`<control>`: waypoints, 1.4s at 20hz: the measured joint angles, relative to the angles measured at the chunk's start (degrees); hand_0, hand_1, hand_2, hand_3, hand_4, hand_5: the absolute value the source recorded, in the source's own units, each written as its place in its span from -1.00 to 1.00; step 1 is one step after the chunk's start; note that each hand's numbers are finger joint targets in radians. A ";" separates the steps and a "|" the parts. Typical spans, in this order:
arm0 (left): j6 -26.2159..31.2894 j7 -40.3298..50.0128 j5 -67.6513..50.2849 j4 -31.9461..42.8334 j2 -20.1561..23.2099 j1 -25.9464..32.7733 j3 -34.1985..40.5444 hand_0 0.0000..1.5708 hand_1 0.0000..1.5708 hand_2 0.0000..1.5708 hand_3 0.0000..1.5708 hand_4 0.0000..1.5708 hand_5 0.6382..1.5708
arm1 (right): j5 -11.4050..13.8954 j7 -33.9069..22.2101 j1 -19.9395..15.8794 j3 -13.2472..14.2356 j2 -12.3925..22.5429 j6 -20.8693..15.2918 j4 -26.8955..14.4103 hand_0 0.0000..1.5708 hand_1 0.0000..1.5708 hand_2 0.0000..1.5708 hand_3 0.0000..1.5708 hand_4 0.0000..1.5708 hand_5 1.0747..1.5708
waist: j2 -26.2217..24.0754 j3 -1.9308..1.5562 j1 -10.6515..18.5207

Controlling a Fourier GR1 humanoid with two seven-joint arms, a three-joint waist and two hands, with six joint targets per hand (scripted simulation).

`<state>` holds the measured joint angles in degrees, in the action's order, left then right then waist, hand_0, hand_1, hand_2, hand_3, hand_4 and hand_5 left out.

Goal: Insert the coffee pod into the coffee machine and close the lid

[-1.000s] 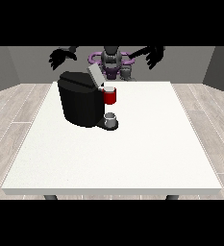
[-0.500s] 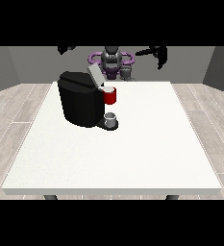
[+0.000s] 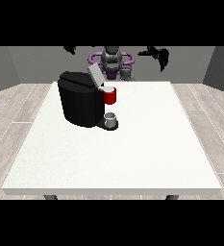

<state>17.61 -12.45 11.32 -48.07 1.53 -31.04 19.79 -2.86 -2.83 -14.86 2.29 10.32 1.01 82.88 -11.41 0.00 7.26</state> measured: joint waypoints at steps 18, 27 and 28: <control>-1.61 6.40 -9.42 -21.86 -0.07 12.25 -7.16 -1.00 -1.00 -1.00 -1.00 -1.00 1.00 | -1.08 2.19 -11.36 3.89 0.30 2.58 -13.04 -1.00 -1.00 -1.00 -1.00 -1.00 1.00 | 8.89 -0.01 1.65; -3.31 8.14 -10.74 -28.08 1.55 15.90 -8.58 -1.00 -1.00 -1.00 -1.00 -1.00 1.00 | 1.50 4.97 -15.04 2.27 -0.76 3.36 -17.27 -1.00 -1.00 -1.00 -1.00 -1.00 1.00 | 11.60 0.07 -0.09; -3.69 8.61 -10.64 -29.32 1.07 16.04 -9.34 -1.00 -1.00 -1.00 -1.00 -1.00 1.00 | 1.46 5.15 -15.92 2.93 -0.09 3.59 -18.36 -1.00 -1.00 -1.00 -1.00 -1.00 1.00 | 11.92 0.06 0.39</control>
<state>13.93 -3.84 0.68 -77.39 2.60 -15.00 10.45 -1.40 2.32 -30.77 5.22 10.23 4.59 64.51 0.51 0.06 7.65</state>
